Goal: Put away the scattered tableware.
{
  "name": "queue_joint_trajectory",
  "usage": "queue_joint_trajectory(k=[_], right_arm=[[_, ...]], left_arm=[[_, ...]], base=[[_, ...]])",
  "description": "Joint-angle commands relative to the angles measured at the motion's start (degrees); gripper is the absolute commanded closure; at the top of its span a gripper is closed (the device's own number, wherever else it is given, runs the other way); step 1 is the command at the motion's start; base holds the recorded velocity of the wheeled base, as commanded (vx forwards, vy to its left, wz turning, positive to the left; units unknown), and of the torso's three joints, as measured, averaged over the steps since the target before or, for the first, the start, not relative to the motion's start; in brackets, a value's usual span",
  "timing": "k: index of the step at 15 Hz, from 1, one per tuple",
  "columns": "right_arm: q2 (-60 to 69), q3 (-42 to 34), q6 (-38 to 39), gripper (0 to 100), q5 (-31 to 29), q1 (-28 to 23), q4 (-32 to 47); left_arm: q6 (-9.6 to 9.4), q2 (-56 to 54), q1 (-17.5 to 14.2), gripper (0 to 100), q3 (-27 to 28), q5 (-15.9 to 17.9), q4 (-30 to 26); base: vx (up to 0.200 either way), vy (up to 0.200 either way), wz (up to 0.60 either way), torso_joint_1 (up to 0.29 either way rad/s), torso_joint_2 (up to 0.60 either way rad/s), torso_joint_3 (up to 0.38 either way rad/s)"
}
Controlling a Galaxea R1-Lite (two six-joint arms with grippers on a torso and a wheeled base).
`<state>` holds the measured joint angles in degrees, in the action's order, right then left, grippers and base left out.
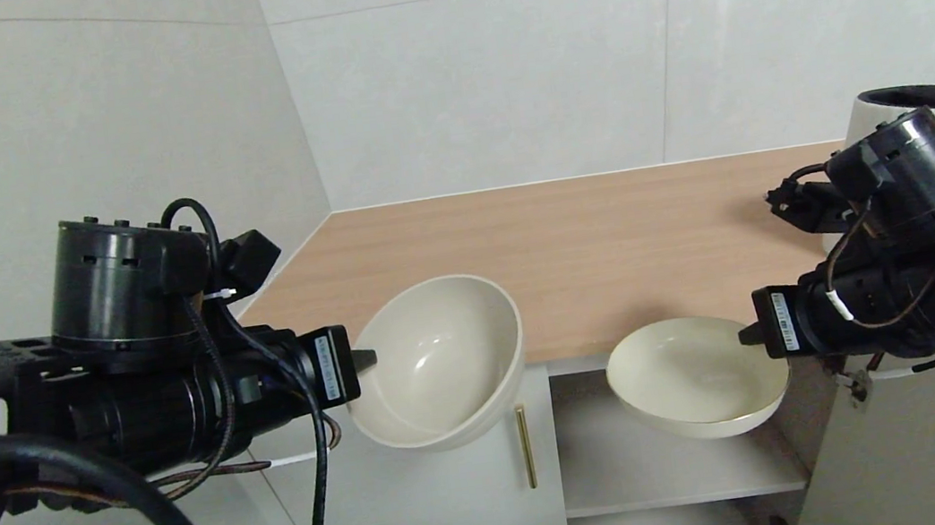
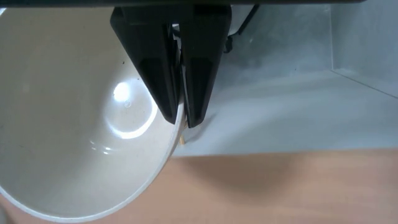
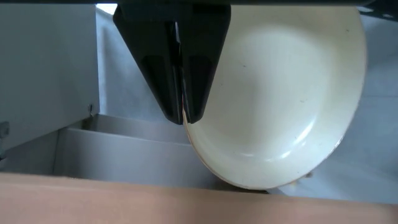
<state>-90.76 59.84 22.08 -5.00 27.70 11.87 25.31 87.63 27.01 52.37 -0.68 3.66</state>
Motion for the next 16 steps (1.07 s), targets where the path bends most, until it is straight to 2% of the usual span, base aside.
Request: queue_joint_trajectory(k=[1,11,16], right_arm=[[-0.47,-0.08,-0.02,100,-0.01,0.08,0.08],[-1.79,-0.87,-1.25,100,-0.01,0.08,-0.18],[-3.2,-1.4,-1.42,100,-0.01,0.08,-0.18]], left_arm=[[0.0,0.53,-0.03,100,0.01,-0.02,0.03],[0.0,1.23,-0.03,100,-0.08,-0.11,-0.05],[0.0,1.14,-0.03,100,-0.08,-0.11,0.03]], base=[[0.0,0.0,0.0,-0.178,0.42,0.251],[0.0,0.0,0.0,-0.171,0.46,0.291],[0.0,0.0,0.0,-0.09,0.34,0.24]])
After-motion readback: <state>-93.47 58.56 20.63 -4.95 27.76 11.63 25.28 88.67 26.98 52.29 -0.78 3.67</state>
